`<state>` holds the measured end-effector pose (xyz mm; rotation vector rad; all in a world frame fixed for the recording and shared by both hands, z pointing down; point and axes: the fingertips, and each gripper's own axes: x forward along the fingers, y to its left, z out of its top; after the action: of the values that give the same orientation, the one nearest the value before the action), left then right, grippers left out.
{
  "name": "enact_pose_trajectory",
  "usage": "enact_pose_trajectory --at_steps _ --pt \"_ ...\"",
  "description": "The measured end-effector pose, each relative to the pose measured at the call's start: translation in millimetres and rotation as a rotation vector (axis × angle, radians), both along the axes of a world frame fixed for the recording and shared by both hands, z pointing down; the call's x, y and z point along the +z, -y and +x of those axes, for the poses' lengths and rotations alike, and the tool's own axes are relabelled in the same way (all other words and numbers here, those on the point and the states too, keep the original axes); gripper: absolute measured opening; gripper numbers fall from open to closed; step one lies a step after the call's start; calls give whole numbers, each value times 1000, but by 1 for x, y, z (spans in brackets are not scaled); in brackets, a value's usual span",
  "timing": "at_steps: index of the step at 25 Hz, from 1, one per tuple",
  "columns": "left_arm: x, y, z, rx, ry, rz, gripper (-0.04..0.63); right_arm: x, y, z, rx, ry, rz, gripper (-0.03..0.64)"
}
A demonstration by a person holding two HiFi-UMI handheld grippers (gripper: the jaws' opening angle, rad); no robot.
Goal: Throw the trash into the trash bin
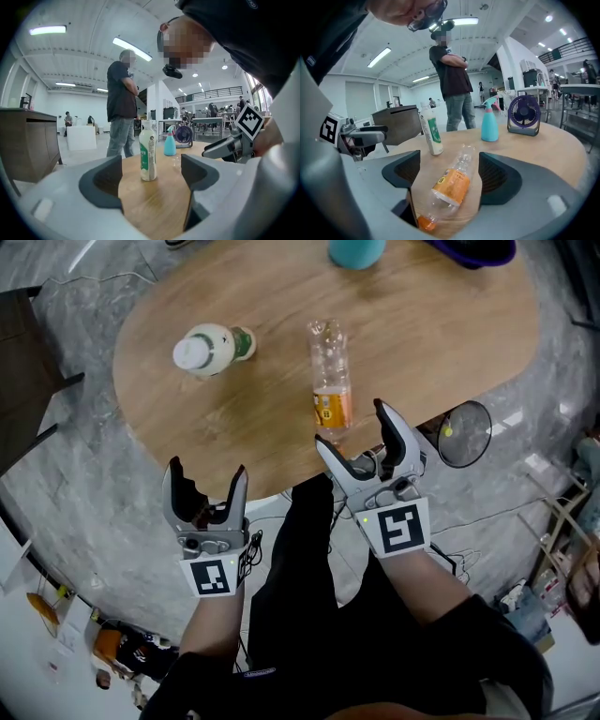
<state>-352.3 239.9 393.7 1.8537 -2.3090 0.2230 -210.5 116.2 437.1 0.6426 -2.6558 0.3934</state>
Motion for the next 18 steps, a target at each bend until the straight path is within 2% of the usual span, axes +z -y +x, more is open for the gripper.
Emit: enact_pose_trajectory --at_steps 6,10,15,17,18 --pt "14 -10 -14 -10 -25 -39 399 59 -10 -8 -43 -164 -78 429" --pt "17 -7 -14 3 -20 -37 399 80 -8 -14 -42 -204 -116 466" --pt "18 -6 -15 6 -39 -29 399 105 -9 -18 -46 -267 -139 472" --pt "19 -6 -12 7 -44 -38 399 114 -9 -16 -50 -314 -149 453" --pt "19 -5 -11 9 -42 -38 399 114 -7 -15 -53 -321 -149 367"
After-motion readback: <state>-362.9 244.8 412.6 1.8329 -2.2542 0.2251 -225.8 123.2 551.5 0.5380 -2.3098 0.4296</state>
